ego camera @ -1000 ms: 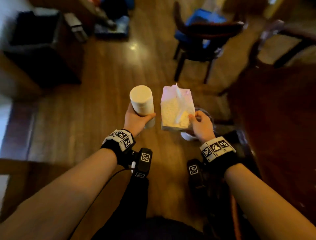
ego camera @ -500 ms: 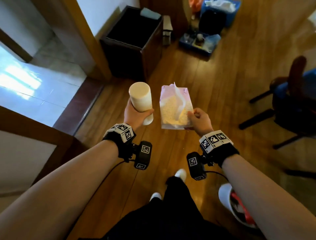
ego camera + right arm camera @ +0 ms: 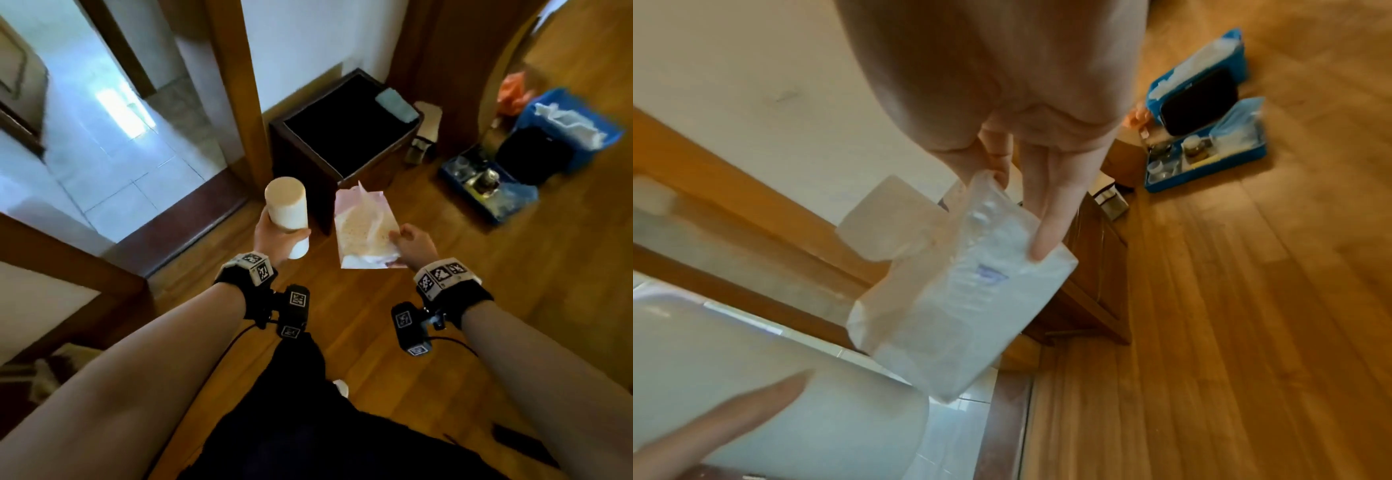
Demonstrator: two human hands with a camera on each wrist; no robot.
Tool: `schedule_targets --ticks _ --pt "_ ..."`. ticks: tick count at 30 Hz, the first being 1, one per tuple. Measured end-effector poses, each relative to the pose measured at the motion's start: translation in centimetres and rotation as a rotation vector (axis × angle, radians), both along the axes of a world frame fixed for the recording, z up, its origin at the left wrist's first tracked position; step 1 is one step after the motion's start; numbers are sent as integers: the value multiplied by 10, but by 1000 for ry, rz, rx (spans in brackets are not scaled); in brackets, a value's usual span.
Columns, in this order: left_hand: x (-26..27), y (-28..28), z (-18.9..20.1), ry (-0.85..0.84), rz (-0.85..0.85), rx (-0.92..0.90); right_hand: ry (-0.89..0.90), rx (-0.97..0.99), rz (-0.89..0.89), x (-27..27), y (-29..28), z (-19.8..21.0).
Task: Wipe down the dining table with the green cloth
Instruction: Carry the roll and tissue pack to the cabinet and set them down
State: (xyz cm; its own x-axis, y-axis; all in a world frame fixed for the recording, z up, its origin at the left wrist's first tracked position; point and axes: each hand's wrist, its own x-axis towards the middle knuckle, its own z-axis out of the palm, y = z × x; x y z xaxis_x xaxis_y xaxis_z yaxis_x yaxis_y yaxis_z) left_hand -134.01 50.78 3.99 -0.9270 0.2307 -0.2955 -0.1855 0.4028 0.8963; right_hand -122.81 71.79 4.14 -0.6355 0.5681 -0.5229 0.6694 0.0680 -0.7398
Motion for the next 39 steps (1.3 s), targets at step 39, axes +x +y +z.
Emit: schedule_targets --ticks 39 --pt "-442 433 -205 -251 649 -99 -63 237 824 -597 450 -228"
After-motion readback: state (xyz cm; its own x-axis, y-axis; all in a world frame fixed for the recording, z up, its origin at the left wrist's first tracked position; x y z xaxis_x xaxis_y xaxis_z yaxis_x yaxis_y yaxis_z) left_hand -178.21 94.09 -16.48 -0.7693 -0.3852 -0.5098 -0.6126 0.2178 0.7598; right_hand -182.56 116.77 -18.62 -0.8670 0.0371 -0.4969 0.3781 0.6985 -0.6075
